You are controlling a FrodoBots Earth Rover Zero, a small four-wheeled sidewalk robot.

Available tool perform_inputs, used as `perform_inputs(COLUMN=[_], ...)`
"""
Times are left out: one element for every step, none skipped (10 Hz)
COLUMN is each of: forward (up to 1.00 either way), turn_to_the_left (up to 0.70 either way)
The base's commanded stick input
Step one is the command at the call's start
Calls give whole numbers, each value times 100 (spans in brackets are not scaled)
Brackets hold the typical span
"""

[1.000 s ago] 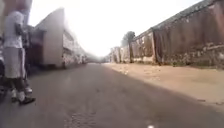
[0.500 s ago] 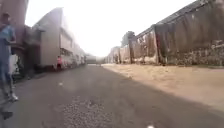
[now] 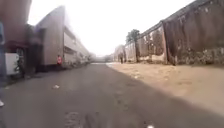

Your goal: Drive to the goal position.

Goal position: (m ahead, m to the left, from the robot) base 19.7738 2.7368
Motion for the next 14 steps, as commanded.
perform_inputs(forward=[100, 100, 100, 100, 100, 100, 100, 100, 100, 100, 100, 100, 100, 100], turn_to_the_left=[0, 0, 0, 0, 10, 27, 27, 0, 0, 0, 0, 0, 0, 0])
